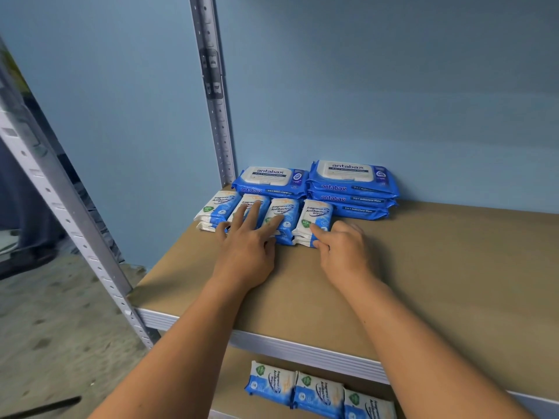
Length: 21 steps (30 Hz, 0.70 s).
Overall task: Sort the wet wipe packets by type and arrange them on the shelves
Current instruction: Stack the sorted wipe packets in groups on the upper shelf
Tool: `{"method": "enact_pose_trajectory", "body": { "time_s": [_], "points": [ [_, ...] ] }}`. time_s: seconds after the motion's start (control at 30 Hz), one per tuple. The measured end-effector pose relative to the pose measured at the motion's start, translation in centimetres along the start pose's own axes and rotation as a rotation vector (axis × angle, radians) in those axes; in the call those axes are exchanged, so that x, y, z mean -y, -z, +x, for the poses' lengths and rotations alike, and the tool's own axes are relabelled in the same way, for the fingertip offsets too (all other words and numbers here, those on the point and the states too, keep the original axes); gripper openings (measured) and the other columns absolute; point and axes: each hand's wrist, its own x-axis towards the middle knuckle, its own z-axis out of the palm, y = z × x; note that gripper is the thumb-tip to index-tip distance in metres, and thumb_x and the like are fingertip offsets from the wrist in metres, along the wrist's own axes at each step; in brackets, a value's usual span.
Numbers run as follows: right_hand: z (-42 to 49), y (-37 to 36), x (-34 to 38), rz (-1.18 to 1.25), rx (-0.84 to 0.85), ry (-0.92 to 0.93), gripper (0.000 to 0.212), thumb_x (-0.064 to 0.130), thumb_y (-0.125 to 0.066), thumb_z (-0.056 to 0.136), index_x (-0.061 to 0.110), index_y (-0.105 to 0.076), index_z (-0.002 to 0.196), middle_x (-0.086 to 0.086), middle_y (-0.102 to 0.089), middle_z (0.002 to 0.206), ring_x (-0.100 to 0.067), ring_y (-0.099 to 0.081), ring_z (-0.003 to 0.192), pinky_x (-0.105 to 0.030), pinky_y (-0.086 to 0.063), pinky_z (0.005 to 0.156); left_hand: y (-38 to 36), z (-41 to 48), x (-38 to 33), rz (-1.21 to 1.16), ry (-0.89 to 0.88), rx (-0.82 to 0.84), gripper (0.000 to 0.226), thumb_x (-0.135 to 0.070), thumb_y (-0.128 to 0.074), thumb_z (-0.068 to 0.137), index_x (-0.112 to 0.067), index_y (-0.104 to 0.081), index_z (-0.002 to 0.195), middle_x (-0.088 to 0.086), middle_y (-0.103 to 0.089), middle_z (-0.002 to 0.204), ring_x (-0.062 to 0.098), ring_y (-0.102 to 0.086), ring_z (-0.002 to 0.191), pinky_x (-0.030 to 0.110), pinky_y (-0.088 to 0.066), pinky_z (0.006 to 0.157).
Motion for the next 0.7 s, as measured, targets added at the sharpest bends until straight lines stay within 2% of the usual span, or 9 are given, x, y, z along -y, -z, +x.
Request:
{"method": "enact_pose_trajectory", "body": {
  "time_s": [0.1, 0.17, 0.23, 0.37, 0.5, 0.6, 0.7],
  "points": [
    [-0.1, 0.5, 0.4, -0.001, 0.044, -0.017, 0.041, 0.020, -0.074, 0.087, 0.028, -0.069, 0.127, -0.002, -0.056, 0.085, -0.031, -0.055, 0.092, -0.042, -0.053, 0.074, 0.1, 0.1, 0.0, 0.001, -0.001, 0.007, 0.048, -0.037, -0.044, 0.100, -0.051, -0.038, 0.146, -0.002, -0.019, 0.166, 0.025, -0.012, 0.153, 0.057, -0.015, 0.115],
    [-0.1, 1.2, 0.6, 0.030, 0.057, -0.065, 0.058, 0.026, -0.075, 0.084, 0.028, -0.058, 0.140, -0.002, -0.057, 0.097, -0.028, -0.055, 0.100, -0.040, -0.052, 0.084, 0.5, -0.1, 0.0, 0.011, -0.007, -0.015, 0.050, -0.035, -0.046, 0.099, -0.047, -0.040, 0.147, -0.001, -0.022, 0.165, 0.024, -0.015, 0.152, 0.054, -0.016, 0.114],
    [-0.3, 2.1, 0.7, 0.068, 0.026, -0.123, 0.066, 0.028, -0.075, 0.082, 0.023, -0.053, 0.144, -0.003, -0.058, 0.102, -0.027, -0.055, 0.100, -0.038, -0.051, 0.086, 1.1, -0.6, -0.1, 0.014, 0.007, -0.031, 0.054, -0.032, -0.049, 0.097, -0.041, -0.040, 0.149, 0.000, -0.025, 0.164, 0.022, -0.018, 0.152, 0.052, -0.018, 0.114],
    [-1.9, 4.2, 1.6, 0.042, 0.017, -0.160, 0.049, 0.023, -0.069, 0.085, 0.015, -0.062, 0.133, -0.005, -0.058, 0.096, -0.030, -0.056, 0.097, -0.036, -0.049, 0.082, 3.8, -2.2, 0.4, -0.034, 0.061, 0.041, 0.056, -0.029, -0.050, 0.093, -0.037, -0.042, 0.149, 0.000, -0.032, 0.161, 0.022, -0.026, 0.149, 0.049, -0.024, 0.115],
    [-4.3, 5.8, 3.9, 0.069, 0.077, -0.153, 0.042, 0.012, -0.067, 0.083, 0.012, -0.068, 0.125, -0.008, -0.061, 0.097, -0.032, -0.059, 0.092, -0.034, -0.047, 0.077, 6.4, -4.4, 1.8, -0.161, 0.057, 0.053, 0.052, -0.028, -0.052, 0.093, -0.031, -0.051, 0.145, 0.001, -0.048, 0.152, 0.025, -0.043, 0.139, 0.043, -0.044, 0.107],
    [-6.2, 7.2, 5.7, 0.077, 0.135, -0.081, 0.039, 0.009, -0.064, 0.083, 0.013, -0.070, 0.121, -0.007, -0.063, 0.096, -0.031, -0.060, 0.089, -0.033, -0.047, 0.075, 8.6, -6.3, 2.5, -0.168, 0.031, 0.013, 0.051, -0.021, -0.055, 0.090, -0.028, -0.056, 0.141, 0.001, -0.056, 0.143, 0.026, -0.051, 0.128, 0.041, -0.052, 0.094],
    [-8.4, 8.5, 7.5, 0.046, 0.146, 0.078, 0.032, 0.012, -0.060, 0.081, 0.014, -0.073, 0.109, -0.004, -0.063, 0.091, -0.030, -0.060, 0.082, -0.036, -0.051, 0.068, 11.0, -8.6, 3.1, -0.131, -0.009, -0.036, 0.047, -0.019, -0.056, 0.085, -0.029, -0.062, 0.131, 0.000, -0.062, 0.128, 0.026, -0.059, 0.110, 0.039, -0.056, 0.077]
  ]
}}
